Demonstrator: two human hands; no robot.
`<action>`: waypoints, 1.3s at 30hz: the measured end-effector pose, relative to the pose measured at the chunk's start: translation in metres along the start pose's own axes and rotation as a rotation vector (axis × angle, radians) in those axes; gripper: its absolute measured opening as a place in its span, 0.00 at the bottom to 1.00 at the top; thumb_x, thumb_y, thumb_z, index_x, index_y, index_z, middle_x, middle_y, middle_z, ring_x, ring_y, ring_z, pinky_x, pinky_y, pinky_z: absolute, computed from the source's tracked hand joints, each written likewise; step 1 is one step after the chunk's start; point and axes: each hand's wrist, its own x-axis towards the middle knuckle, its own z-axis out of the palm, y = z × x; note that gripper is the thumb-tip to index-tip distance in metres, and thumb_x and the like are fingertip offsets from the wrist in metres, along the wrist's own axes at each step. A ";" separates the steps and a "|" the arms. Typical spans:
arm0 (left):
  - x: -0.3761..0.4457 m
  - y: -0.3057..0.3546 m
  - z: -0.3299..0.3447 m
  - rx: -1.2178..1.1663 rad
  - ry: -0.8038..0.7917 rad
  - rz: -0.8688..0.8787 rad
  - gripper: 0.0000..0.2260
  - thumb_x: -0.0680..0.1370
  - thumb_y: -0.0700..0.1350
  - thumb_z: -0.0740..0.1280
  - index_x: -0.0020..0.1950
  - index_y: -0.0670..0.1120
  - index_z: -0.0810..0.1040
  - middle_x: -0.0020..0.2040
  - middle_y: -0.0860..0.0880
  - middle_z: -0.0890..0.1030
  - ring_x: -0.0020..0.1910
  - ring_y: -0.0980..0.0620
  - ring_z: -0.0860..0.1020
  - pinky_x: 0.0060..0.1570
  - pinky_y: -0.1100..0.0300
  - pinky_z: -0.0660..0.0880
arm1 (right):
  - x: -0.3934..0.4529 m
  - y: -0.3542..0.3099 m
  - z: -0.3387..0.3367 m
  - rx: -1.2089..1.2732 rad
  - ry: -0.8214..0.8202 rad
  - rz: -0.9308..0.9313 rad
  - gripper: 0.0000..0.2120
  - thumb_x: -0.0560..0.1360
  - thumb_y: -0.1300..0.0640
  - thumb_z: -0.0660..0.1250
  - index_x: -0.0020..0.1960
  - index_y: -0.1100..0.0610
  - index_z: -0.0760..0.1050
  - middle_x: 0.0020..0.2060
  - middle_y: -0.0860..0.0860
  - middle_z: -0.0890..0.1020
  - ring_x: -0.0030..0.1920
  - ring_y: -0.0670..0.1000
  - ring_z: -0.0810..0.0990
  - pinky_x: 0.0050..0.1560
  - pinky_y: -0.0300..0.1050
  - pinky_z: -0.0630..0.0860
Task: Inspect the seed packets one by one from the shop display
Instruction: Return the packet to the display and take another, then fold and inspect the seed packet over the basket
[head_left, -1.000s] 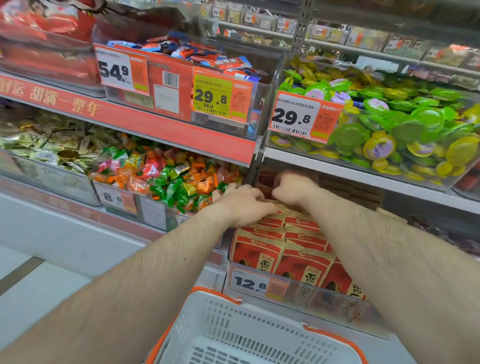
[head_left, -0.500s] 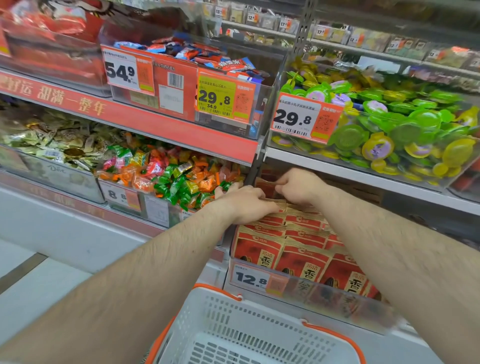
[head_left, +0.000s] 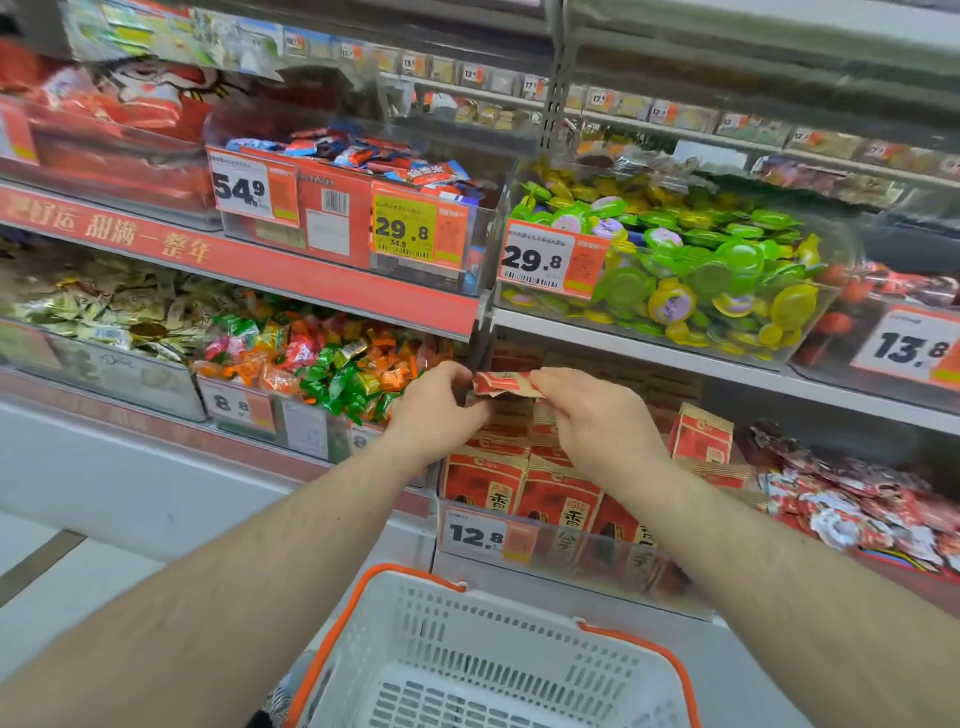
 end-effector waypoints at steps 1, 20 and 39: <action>-0.004 0.001 -0.001 0.014 0.035 0.051 0.19 0.72 0.57 0.71 0.62 0.56 0.75 0.58 0.54 0.79 0.58 0.49 0.77 0.59 0.48 0.75 | -0.004 -0.004 -0.001 -0.001 0.038 -0.030 0.15 0.72 0.64 0.65 0.57 0.61 0.83 0.52 0.57 0.85 0.47 0.59 0.86 0.41 0.55 0.84; -0.086 0.053 -0.083 -0.297 -0.244 0.181 0.12 0.72 0.38 0.69 0.48 0.55 0.79 0.44 0.55 0.86 0.46 0.52 0.84 0.49 0.47 0.83 | -0.005 -0.080 -0.059 0.571 0.407 0.273 0.03 0.75 0.59 0.69 0.46 0.55 0.82 0.33 0.44 0.80 0.34 0.43 0.75 0.39 0.37 0.74; -0.115 0.014 0.027 -0.826 -0.299 -0.059 0.05 0.74 0.34 0.71 0.43 0.44 0.83 0.38 0.47 0.85 0.38 0.52 0.84 0.37 0.60 0.79 | -0.100 -0.066 -0.036 0.958 -0.075 0.894 0.08 0.78 0.61 0.68 0.40 0.55 0.79 0.23 0.43 0.78 0.24 0.39 0.75 0.27 0.33 0.71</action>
